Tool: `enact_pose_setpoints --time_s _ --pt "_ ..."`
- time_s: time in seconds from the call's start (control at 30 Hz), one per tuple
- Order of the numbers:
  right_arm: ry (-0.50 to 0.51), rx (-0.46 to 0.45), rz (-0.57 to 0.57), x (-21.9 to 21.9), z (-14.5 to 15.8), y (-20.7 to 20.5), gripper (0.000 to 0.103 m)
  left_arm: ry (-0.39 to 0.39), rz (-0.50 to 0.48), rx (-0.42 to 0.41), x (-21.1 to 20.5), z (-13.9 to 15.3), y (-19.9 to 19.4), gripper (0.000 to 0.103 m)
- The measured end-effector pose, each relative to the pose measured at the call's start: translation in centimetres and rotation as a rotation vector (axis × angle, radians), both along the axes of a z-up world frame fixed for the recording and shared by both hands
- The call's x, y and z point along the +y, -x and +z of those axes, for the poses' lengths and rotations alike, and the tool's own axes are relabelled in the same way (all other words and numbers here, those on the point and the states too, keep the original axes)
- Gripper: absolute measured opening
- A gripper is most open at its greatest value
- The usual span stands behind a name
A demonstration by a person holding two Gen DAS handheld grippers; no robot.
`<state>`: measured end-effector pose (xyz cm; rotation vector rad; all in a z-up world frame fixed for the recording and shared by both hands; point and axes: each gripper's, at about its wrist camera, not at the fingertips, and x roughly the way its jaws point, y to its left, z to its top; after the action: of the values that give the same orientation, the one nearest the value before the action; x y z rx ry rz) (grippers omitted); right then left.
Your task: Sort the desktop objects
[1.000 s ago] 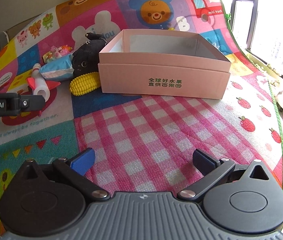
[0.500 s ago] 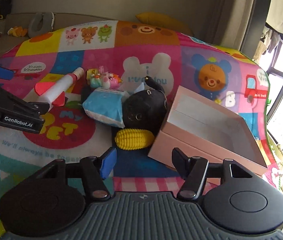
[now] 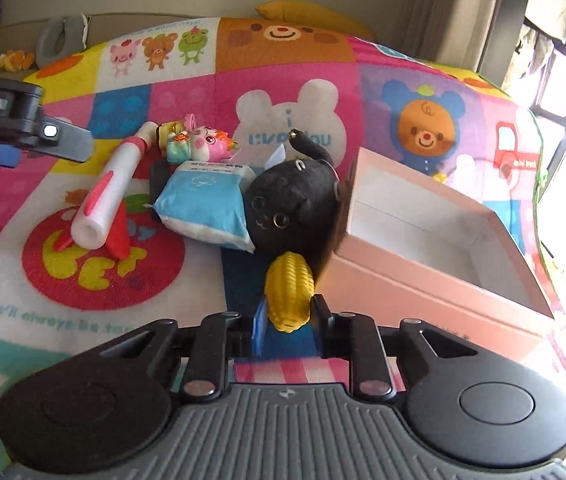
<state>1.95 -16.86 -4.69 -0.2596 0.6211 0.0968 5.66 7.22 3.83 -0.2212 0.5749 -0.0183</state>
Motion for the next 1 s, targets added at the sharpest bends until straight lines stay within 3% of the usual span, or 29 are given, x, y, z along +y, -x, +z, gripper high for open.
enact_pose_setpoints --time_s 0.13,0.2,0.3,0.37,0.43,0.47,0.6,0.73,1.0 --pt "-0.049 0.023 -0.067 -3.8 -0.1 3.7 0.014 -0.071 -0.025 0.099 -2.3 -1.1 -2.8 0.103" --pt "-0.080 0.008 -0.093 -5.3 -0.2 5.2 0.015 -0.094 -0.022 0.110 -2.9 -1.8 -3.7 0.103" --pt "-0.122 -0.034 -0.142 -7.0 -0.4 6.4 0.035 -0.111 0.007 0.098 -3.1 -2.0 -4.0 0.103" --pt "-0.164 -0.053 -0.184 -7.9 -0.6 6.7 0.052 -0.128 -0.001 0.086 -3.2 -1.9 -3.7 0.092" --pt "-0.204 -0.056 -0.205 -8.6 -0.8 6.7 0.058 -0.149 -0.017 0.096 -3.4 -1.7 -3.5 0.062" --pt "-0.215 -0.050 -0.206 -8.7 -0.9 6.6 0.061 -0.174 -0.018 0.109 -3.6 -1.7 -3.5 0.056" --pt "-0.272 -0.050 -0.210 -9.4 -0.8 6.4 0.071 -0.208 -0.020 0.115 -3.3 -2.1 -2.7 0.054" --pt "-0.332 -0.045 -0.231 -10.3 -0.8 6.3 0.080 -0.212 -0.040 0.121 -3.2 -2.2 -1.5 0.036" --pt "-0.362 -0.047 -0.254 -10.7 -0.9 6.2 0.085 -0.185 -0.213 0.108 -5.9 -1.3 5.4 0.037"
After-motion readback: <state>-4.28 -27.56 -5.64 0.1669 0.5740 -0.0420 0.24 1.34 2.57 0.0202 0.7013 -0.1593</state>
